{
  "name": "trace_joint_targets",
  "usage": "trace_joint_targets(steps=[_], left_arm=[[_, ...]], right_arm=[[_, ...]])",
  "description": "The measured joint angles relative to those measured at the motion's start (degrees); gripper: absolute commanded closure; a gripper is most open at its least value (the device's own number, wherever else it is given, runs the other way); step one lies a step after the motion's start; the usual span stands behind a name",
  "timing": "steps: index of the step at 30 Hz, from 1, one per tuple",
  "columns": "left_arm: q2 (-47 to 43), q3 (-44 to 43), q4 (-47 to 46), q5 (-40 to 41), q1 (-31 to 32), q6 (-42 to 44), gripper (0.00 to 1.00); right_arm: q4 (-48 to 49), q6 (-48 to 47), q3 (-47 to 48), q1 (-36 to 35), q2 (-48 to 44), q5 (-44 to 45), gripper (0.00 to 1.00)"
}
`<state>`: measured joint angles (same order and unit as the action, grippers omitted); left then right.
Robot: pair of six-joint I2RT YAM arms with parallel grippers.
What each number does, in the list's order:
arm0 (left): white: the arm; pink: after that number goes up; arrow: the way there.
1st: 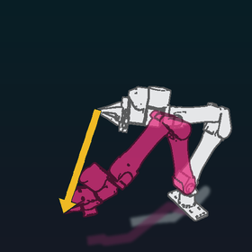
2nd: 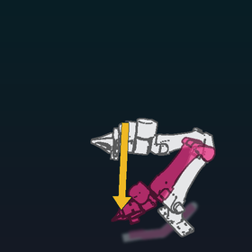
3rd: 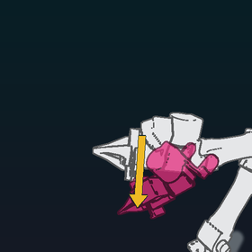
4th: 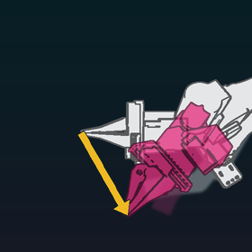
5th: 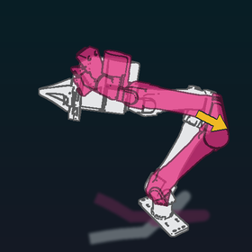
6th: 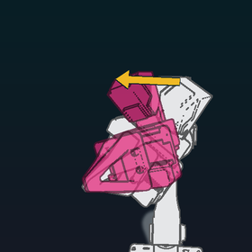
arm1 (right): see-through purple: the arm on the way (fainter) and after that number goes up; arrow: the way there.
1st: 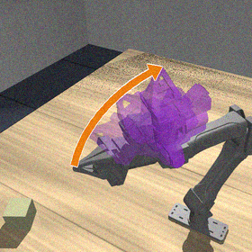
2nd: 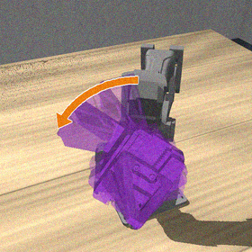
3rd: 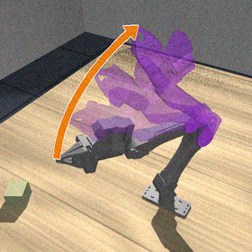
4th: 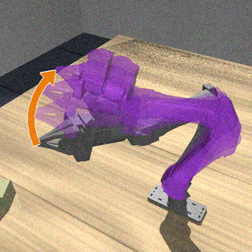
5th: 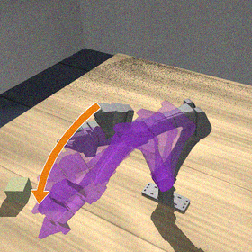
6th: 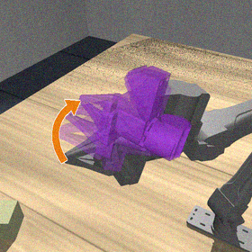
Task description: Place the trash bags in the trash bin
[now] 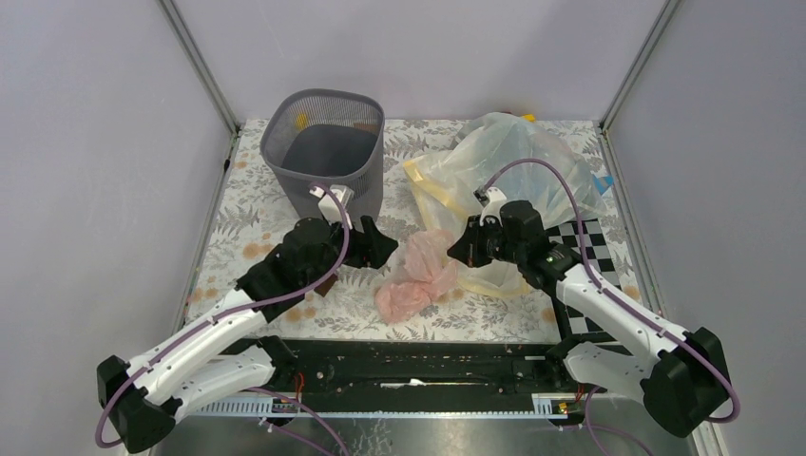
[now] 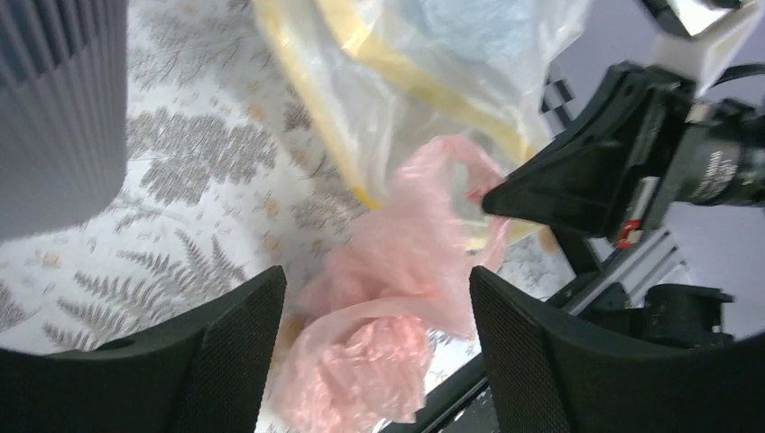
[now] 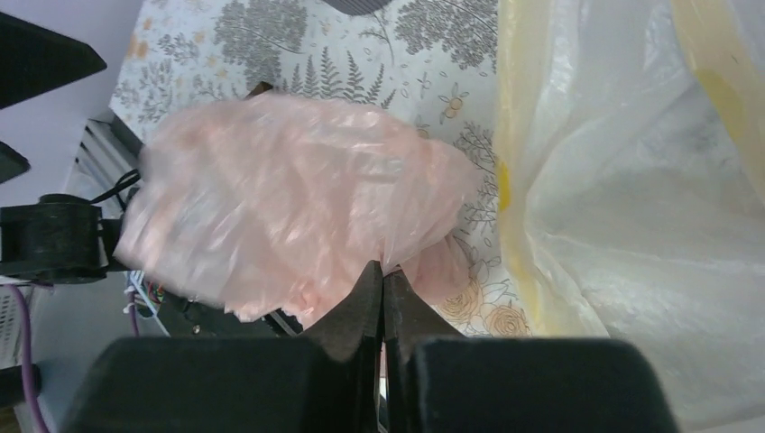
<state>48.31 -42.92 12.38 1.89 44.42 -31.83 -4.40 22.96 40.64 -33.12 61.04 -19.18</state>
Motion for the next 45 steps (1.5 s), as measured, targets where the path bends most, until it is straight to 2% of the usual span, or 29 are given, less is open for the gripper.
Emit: trace_joint_targets(steps=[5,12,21,24,27,31,32,33,34,36,40,45], left_arm=[[0.0,4.1,0.7,1.3,0.0,-1.9,0.29],[-0.2,12.3,-0.2,-3.8,0.0,-5.6,0.34],[-5.5,20.7,-3.4,-9.1,0.0,-8.5,0.16],[-5.0,22.8,-6.1,-10.1,0.0,-8.8,0.17],[-1.4,25.1,-11.3,-10.0,0.0,-9.3,0.24],[6.3,28.2,-20.0,-9.0,0.0,-11.1,0.37],[7.9,28.8,-21.9,-8.7,0.0,-11.5,0.44],[10.2,29.6,-24.7,-8.3,0.0,-11.9,0.54],[12.8,30.1,-27.3,-8.0,-0.2,-12.2,0.71],[17.5,30.5,-30.6,-7.4,-0.8,-12.6,0.86],[20.5,30.4,-33.0,-3.9,-2.2,-12.3,0.91],[15.3,30.4,-30.6,1.7,-3.7,-11.0,0.94]], right_arm=[[-1.3,0.3,0.0,0.0,2.7,2.1,1.0],[-1.7,0.7,0.0,0.0,4.5,2.8,1.0],[-2.5,1.0,0.0,0.0,2.0,6.4,1.0],[-2.6,1.1,0.0,0.0,1.9,6.6,1.0],[-2.7,1.2,0.1,0.0,1.9,6.6,1.0],[-3.1,1.5,0.5,0.0,1.5,7.8,1.0],[-3.4,1.5,0.6,0.0,1.0,8.2,1.0],[-3.8,1.6,0.7,0.0,0.4,8.9,1.0],[-4.2,1.6,0.7,0.0,-0.5,9.7,1.0],[-5.3,1.6,1.2,0.0,-2.7,11.8,1.0],[-10.0,0.8,4.7,0.0,-7.3,19.4,1.0],[-15.5,-1.2,10.6,0.0,-14.3,33.6,1.0]])
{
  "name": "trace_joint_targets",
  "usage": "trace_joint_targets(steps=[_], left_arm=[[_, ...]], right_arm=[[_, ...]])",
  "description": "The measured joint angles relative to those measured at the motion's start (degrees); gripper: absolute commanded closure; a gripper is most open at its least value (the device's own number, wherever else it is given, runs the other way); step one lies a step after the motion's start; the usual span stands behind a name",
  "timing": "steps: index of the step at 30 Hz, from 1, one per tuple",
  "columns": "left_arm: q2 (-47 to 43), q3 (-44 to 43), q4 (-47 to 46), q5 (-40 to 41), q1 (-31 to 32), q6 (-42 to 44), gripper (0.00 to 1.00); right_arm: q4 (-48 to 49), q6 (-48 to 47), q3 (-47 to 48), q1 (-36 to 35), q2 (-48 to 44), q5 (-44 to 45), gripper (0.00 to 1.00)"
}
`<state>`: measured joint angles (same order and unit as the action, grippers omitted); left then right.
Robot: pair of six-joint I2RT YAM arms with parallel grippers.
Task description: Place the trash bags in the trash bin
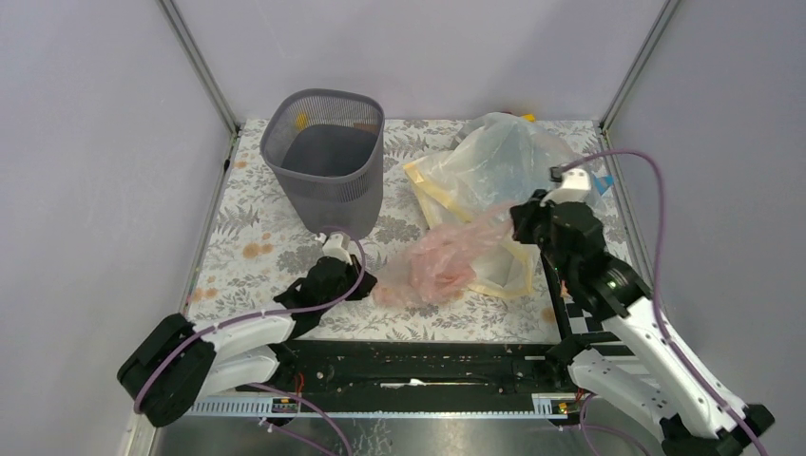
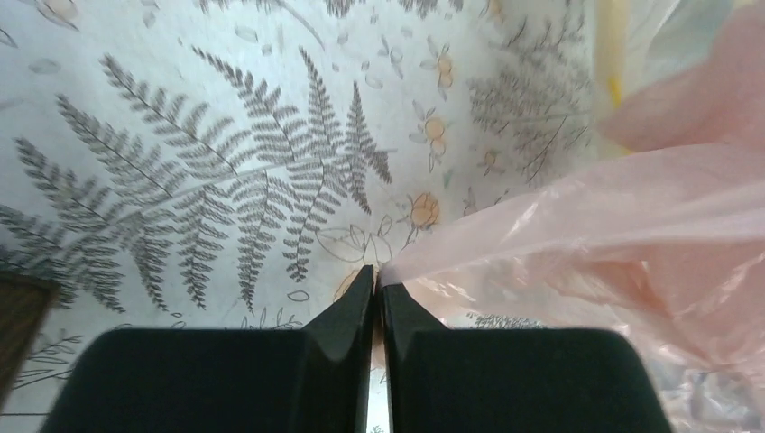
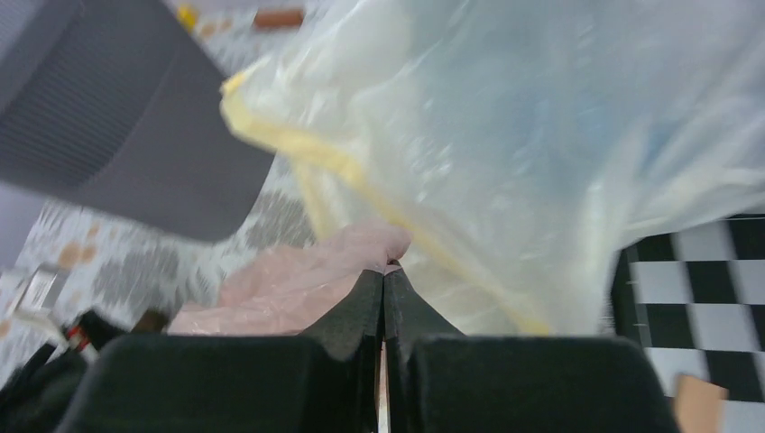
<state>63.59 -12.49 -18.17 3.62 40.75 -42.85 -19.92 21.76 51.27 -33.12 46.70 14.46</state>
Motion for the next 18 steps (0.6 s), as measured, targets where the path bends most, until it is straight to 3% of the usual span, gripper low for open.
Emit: trace_joint_targets(steps=[8,12,14,18], left_arm=[[-10.9,-0.9,3.3,5.4,-0.3,0.7,0.96],[-15.3,-1.9,5.8,7.2,-0.4,1.4,0.94],[-16.9,-2.0,6.3,7.3,-0.5,2.0,0.99],[-17.5,-4.1,8.5,7.0,-0.9,3.5,1.0]], right_arm=[[-4.7,-3.5,3.5,-0.4,-9.2,18.1,1.0],[-5.1,-5.7,3.6,-0.4,-9.1,18.8,0.93],[-5.1,-6.5,3.8,-0.3,-8.0,17.6,0.92],[-5.1,-7.7,3.9,-0.3,-5.0,13.4,1.0]])
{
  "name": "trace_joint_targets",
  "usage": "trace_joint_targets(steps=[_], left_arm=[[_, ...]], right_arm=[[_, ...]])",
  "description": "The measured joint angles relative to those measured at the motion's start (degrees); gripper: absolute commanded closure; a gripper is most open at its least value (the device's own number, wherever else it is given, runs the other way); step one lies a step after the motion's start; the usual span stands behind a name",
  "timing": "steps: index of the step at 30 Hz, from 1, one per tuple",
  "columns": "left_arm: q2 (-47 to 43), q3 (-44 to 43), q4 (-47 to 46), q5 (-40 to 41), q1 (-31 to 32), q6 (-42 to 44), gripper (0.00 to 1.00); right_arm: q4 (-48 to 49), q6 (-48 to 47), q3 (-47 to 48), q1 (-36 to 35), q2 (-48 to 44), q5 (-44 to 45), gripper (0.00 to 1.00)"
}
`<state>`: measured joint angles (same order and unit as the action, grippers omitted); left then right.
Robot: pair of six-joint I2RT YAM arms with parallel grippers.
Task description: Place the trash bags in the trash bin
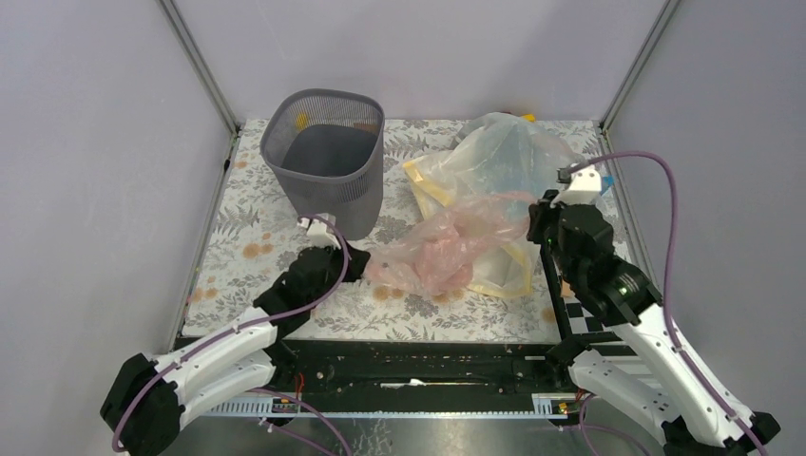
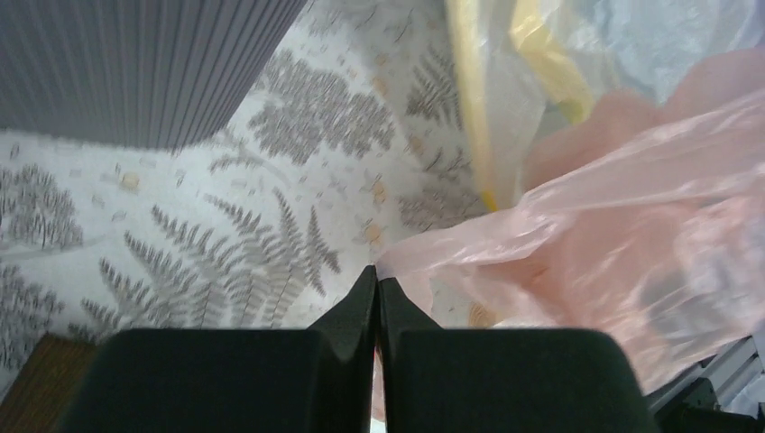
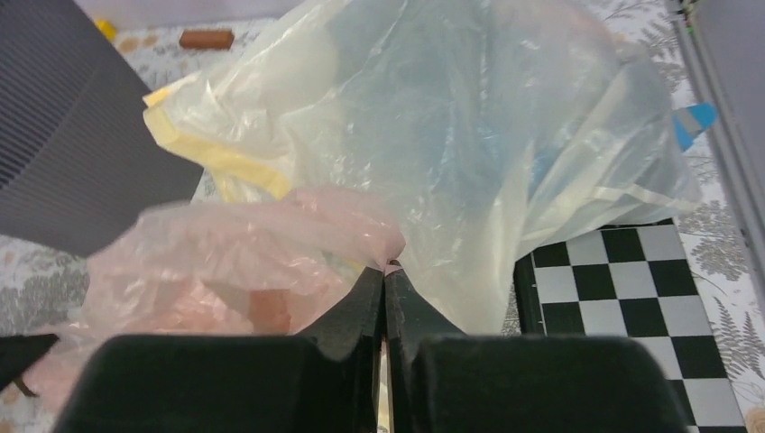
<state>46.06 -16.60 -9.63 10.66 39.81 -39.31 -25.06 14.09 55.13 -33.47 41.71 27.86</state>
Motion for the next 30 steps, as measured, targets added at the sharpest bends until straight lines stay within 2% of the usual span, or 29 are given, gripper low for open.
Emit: trace_joint_targets(steps=[3,6,8,12,15,17,20,23,26,28,30], left_arm=[[2.3,-5.9,3.0,-0.5,-0.4,1.6,1.0],[6.1,-15.1,5.9,-1.6,-1.2,3.0,1.0],[7.8,-22.0,8.2,-2.6,-1.9,4.2,1.0],[8.9,-41.5,13.1,-5.1,-2.6,7.7,1.0],[6.7,-53.5,11.5,-9.4,-2.7,9.1,1.0],[2.9,-56.2,8.3,-12.9,-2.7,9.2,1.0],[-4.0,-51.9,3.9,-17.7,-2.7,7.6,1.0],[-6.3,-40.3,-2.3,-23.1,-2.7,4.3,1.0],[0.0,-24.3,-2.4,-27.3,-0.7,-0.5,1.0],[7.5,-16.3,2.5,-28.3,2.8,-3.3,1.0],[11.8,-11.5,11.5,-29.2,6.8,-5.0,1.0]], right_arm=[[-0.3,-0.4,0.7,0.0,3.4,-2.1,1.0],[-2.0,-0.6,6.5,0.0,9.6,-4.5,1.0],[-3.1,-1.1,13.6,0.0,14.3,-6.7,1.0],[-3.3,-2.6,35.4,0.0,22.0,-11.3,1.0],[0.4,-3.4,46.0,0.0,21.2,-14.0,1.0],[2.8,-3.6,47.2,0.0,17.9,-14.6,1.0],[6.4,-2.9,37.6,0.1,8.6,-13.8,1.0],[8.5,-0.2,18.5,0.1,-0.9,-11.1,1.0],[4.3,4.5,-3.1,0.1,-2.9,-8.3,1.0],[-1.2,6.8,-12.4,0.1,-0.4,-8.6,1.0],[-6.6,7.9,-16.7,0.1,-0.2,-9.1,1.0]])
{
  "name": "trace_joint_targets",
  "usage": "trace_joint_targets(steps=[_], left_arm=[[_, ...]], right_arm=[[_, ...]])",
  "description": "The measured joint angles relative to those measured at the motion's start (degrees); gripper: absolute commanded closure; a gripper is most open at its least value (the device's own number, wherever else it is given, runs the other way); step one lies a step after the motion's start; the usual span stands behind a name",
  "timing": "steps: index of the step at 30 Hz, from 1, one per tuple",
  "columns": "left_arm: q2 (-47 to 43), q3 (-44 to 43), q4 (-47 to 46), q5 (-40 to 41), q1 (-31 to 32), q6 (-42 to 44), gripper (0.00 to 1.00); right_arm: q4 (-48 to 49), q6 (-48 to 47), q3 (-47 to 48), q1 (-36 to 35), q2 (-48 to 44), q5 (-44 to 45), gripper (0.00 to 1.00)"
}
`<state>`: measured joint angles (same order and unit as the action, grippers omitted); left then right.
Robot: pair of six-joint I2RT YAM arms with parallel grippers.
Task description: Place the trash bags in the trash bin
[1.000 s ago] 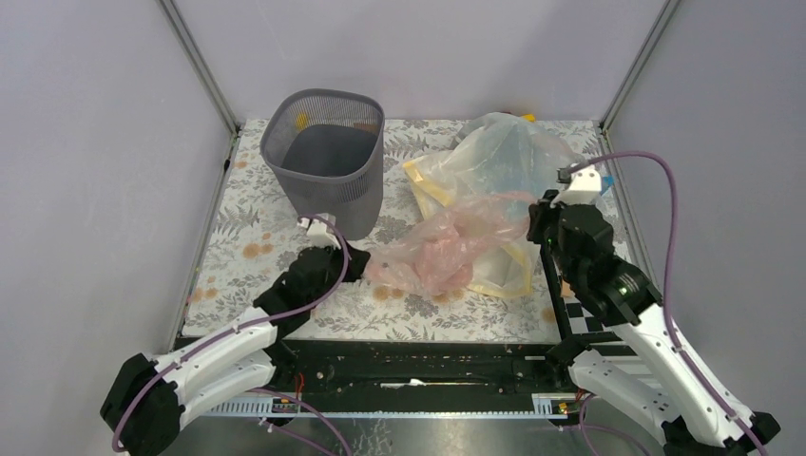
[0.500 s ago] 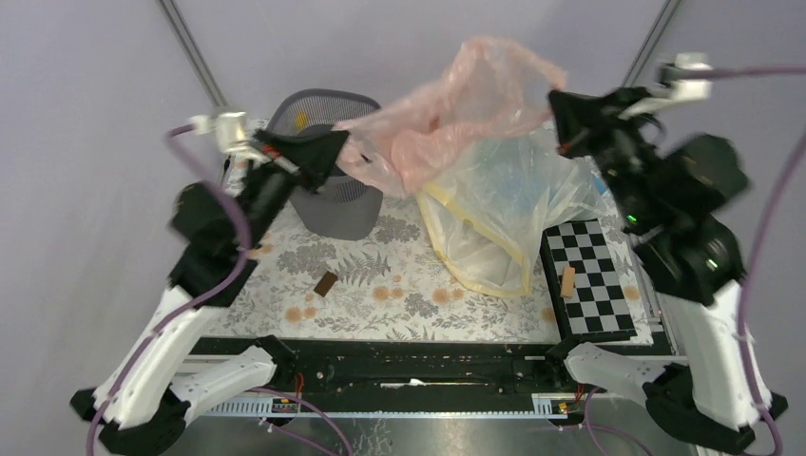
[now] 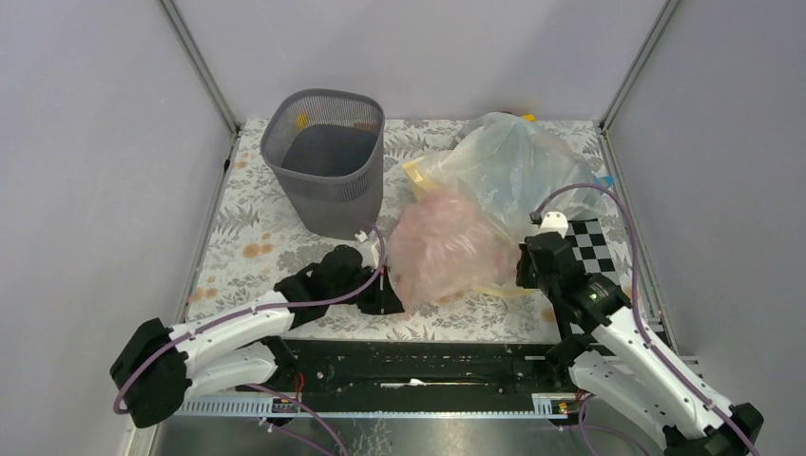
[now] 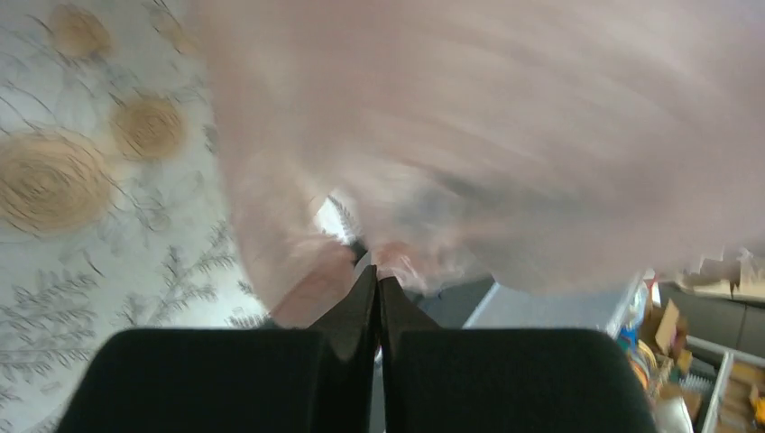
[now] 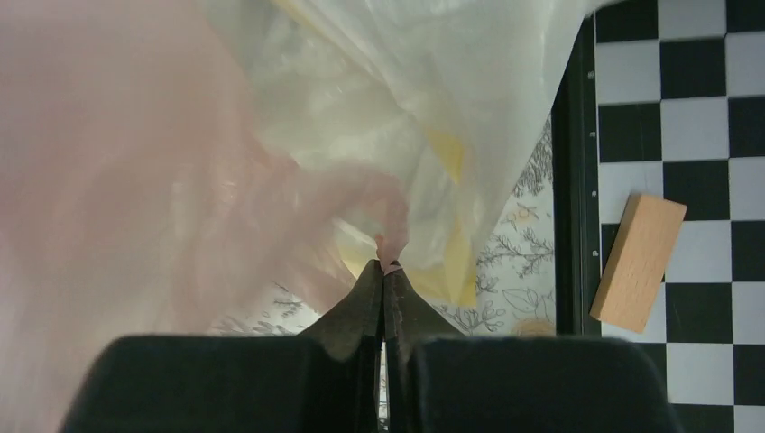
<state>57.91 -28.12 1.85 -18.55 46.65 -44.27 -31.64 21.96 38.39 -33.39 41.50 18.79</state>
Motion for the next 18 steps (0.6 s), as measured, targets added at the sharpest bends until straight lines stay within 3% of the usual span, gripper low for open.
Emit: trace_joint_targets(steps=[2,4,9,10,12,15,18], left_arm=[[-0.9,-0.3,6.4,-0.7,2.0,0.0,1.0],[-2.7,-6.5,12.6,0.1,2.2,1.3,1.0],[-0.9,-41.6,22.2,3.2,1.5,7.6,1.0],[0.3,-50.4,22.5,4.0,1.3,9.2,1.0],[0.5,-61.2,21.1,5.3,1.1,11.5,1.0],[-3.7,-64.9,18.9,7.2,1.1,14.2,1.0],[-9.4,-58.6,17.0,8.4,1.1,15.7,1.0]], right_arm=[[-3.1,0.4,0.5,0.0,-2.0,-0.3,1.0],[-3.5,0.0,5.6,0.0,-3.4,-0.5,1.0],[-3.5,-4.2,37.2,0.0,5.6,0.1,1.0],[-2.9,-5.3,46.4,0.0,8.7,0.3,1.0],[-0.3,-6.6,56.0,0.0,11.6,0.4,1.0],[2.1,-7.7,57.9,0.0,10.6,0.6,1.0],[2.4,-8.0,49.9,0.0,5.3,1.6,1.0]])
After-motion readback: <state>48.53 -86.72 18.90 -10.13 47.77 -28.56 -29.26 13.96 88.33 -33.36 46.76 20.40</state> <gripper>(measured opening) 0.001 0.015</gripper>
